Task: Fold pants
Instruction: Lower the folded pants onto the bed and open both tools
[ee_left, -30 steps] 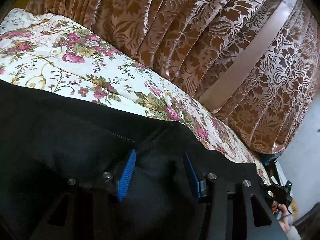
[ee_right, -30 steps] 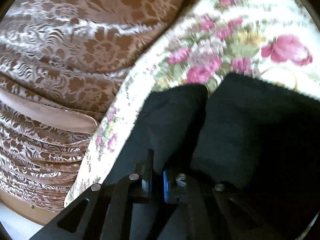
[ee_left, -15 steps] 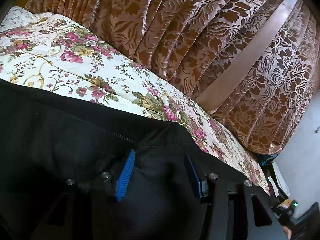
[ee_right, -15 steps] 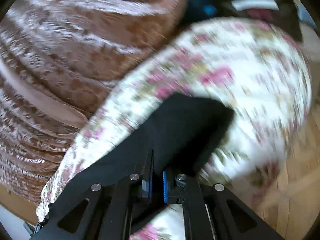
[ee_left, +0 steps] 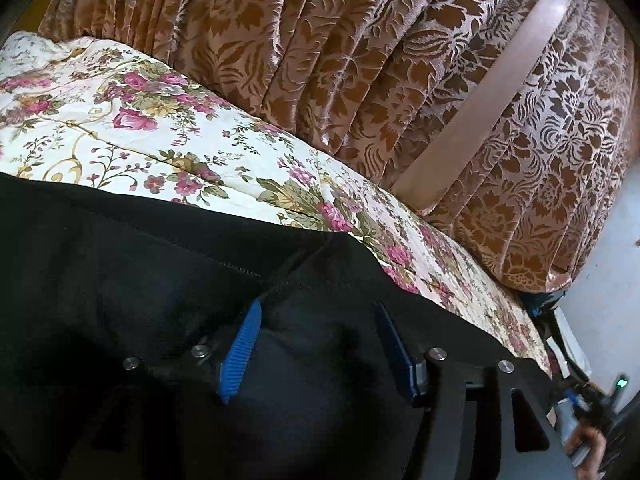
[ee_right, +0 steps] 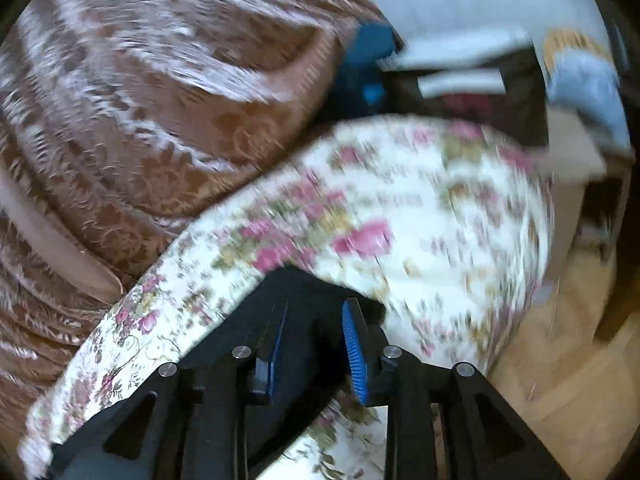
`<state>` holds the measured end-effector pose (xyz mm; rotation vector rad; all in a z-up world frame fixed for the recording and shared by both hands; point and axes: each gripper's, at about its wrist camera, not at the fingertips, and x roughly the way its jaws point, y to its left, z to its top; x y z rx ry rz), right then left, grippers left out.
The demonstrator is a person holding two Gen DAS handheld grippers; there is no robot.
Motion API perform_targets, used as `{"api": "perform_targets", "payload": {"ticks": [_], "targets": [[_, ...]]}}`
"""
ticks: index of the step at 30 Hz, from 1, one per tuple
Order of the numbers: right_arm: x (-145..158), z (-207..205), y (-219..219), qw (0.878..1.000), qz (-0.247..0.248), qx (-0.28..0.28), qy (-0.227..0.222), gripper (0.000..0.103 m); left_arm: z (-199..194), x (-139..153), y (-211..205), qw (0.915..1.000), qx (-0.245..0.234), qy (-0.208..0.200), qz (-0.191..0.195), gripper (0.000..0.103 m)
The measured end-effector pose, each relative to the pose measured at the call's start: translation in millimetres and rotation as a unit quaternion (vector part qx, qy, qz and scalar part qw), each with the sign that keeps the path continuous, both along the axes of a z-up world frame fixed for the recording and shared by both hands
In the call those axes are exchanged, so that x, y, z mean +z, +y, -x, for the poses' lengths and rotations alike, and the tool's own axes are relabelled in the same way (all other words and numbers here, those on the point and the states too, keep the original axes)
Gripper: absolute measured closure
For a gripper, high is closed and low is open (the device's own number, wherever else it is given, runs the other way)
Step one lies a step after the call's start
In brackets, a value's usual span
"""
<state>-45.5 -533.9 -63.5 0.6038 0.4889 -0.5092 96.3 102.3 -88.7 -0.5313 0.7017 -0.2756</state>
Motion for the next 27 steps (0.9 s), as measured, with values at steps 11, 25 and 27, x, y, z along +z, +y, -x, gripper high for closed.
{"api": "perform_targets", "payload": {"ticks": [11, 25, 27], "targets": [[-1, -114, 138, 0.949, 0.097, 0.289, 0.08, 0.077, -10, 23, -35, 0.9967, -0.03, 0.042, -0.063, 0.042], [-47, -157, 190, 0.925, 0.072, 0.361, 0.091, 0.077, -83, -2, -56, 0.9848, -0.053, 0.085, -0.142, 0.09], [-48, -157, 188, 0.926, 0.068, 0.361, 0.086, 0.077, -86, -8, -50, 0.9885, -0.054, 0.081, -0.115, 0.091]]}}
